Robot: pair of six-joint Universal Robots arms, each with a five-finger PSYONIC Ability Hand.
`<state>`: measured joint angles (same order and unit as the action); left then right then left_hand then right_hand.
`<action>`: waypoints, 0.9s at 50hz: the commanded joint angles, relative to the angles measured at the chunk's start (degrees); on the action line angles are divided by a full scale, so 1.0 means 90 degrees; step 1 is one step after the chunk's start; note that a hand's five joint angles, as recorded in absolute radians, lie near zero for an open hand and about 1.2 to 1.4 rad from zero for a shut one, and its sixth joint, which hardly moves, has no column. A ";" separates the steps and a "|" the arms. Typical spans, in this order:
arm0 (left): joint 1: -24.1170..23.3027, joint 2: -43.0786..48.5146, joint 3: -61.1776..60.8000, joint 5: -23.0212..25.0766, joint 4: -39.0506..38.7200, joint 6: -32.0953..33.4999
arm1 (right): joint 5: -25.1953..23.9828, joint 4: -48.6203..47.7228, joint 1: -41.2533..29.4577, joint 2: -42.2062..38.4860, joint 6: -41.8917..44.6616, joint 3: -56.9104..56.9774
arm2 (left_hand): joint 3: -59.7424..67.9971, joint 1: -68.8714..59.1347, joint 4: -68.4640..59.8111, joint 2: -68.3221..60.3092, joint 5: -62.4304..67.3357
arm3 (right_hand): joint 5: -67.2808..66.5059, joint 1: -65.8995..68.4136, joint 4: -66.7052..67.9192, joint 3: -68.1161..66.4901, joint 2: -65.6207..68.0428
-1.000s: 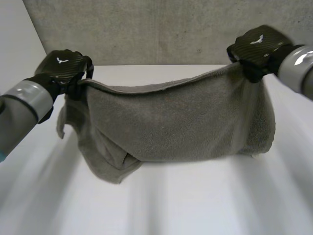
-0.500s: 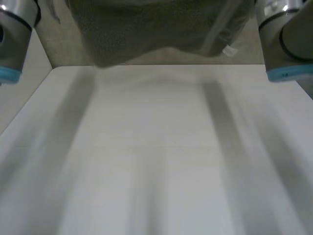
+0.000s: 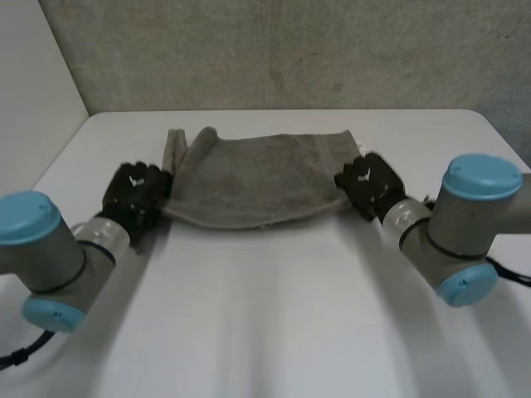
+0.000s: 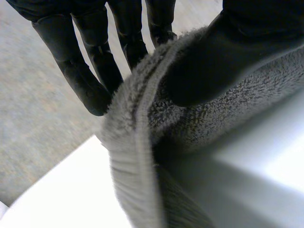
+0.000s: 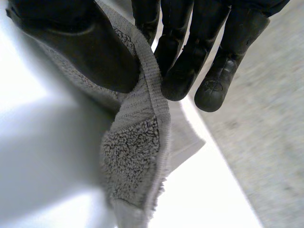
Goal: Fold the towel.
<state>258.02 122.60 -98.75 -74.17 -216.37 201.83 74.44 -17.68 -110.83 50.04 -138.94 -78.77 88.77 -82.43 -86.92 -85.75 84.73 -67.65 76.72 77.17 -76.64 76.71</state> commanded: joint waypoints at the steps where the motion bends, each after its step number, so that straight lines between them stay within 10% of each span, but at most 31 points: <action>1: 0.0003 0.0050 -0.0200 0.0009 0.0038 0.0455 | 0.0040 0.0440 0.0087 -0.0073 -0.0060 -0.0056 | -0.0974 0.0270 0.0769 0.0638 -0.1636 | -0.0262 0.0364 0.0315 -0.0373 0.0365; 15: -0.0017 -0.0224 -0.0551 0.0009 -0.0060 0.0465 | 0.0040 0.0616 0.0400 0.0045 -0.0617 -0.0027 | -0.0974 0.0270 0.0769 0.0638 -0.1636 | 0.2816 -0.2713 -0.2763 0.2704 -0.2712; 24: -0.0027 -0.0224 -0.0551 0.0000 -0.0079 0.0475 | 0.0040 0.0616 0.0537 0.0045 -0.0617 -0.0017 | -0.1565 0.0861 0.1360 0.1229 -0.2227 | -0.0251 0.0353 0.0304 -0.0362 0.0354; 31: 0.0003 -0.0224 -0.0532 -0.0040 -0.0119 0.0485 | 0.0137 0.0665 0.0771 0.0065 -0.0637 -0.0027 | -0.4611 0.3907 0.4406 0.4276 -0.5273 | -0.0262 0.0364 0.0315 -0.0373 0.0365; 45: 0.0257 -0.0175 -0.0522 -0.0362 -0.0695 0.0485 | 0.0137 0.0948 0.0898 0.0074 -0.0637 0.0052 | -0.4691 0.3987 0.4486 0.4355 -0.5353 | -0.0262 0.0364 0.0315 -0.0373 0.0365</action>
<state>259.27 121.05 -103.29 -75.85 -221.08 206.20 75.65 -9.45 -102.78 50.76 -144.69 -78.59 52.82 -52.78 -53.20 -52.75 52.23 -67.07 77.00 77.24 -76.92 76.42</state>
